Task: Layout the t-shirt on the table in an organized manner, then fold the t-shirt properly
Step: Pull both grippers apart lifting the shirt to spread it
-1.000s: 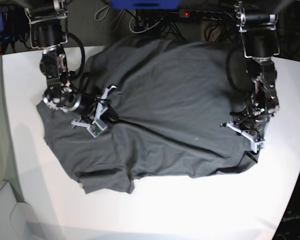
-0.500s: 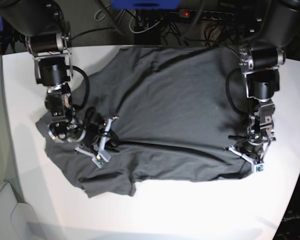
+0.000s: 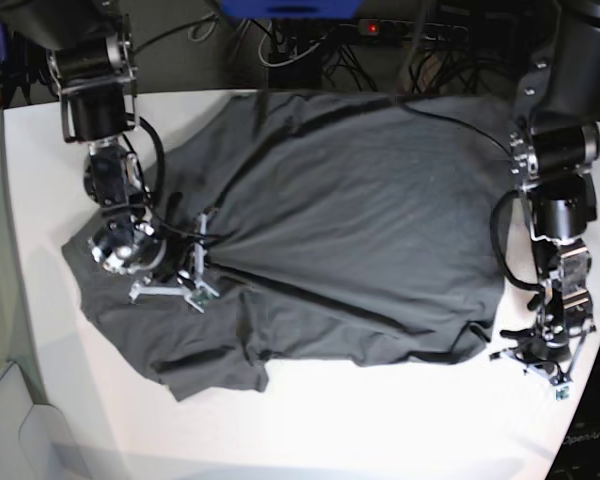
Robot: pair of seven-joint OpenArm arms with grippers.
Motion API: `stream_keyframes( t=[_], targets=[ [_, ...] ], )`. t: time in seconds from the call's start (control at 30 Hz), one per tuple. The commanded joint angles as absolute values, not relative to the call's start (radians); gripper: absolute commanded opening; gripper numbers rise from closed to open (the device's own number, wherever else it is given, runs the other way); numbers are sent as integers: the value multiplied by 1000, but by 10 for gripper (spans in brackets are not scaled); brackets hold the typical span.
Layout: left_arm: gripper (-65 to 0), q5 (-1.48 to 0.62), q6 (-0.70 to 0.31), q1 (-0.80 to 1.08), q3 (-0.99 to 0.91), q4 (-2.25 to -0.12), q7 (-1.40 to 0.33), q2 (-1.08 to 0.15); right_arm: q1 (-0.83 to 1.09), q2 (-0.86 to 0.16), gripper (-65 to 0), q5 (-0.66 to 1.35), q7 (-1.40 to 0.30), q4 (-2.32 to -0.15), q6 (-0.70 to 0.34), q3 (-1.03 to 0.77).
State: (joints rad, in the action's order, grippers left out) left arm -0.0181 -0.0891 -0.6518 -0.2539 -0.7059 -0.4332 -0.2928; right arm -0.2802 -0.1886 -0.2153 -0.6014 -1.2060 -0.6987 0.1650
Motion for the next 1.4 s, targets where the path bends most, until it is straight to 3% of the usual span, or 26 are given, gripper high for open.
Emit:
stream_keyframes(
  t=[0.0, 0.33, 0.5, 0.67, 0.87, 1.07, 1.37],
  targets=[
    [-586, -35, -85, -661, -255, -768, -446, -269, -286, -202, -585, -232, -618, -1253, -698, 162],
    [-586, -122, -85, -317, -196, -1498, -782, -18, -128, -191, -585, -232, -634, -1575, -698, 70],
    [-586, -122, -84, -183, -16, -1644, -880, 65, -87, -199, -585, -232, -639, -1659, -698, 68],
    [-587, -117, -74, -113, 160, -1615, -891, 79, -39, -206, -585, -234, -639, -1716, -698, -8],
    [-587, -119, -74, -105, 168, -1452, -889, 27, -7, -211, -585, -234, -676, -1745, -698, -128],
    [-587, -119, -74, -136, 117, -1349, -823, -61, 38, -213, -585, -232, -727, -1778, -698, -202],
    [-587, -125, -84, -240, -39, -1023, -613, -228, 154, -206, -585, -231, -723, -1776, -698, -202]
  ],
)
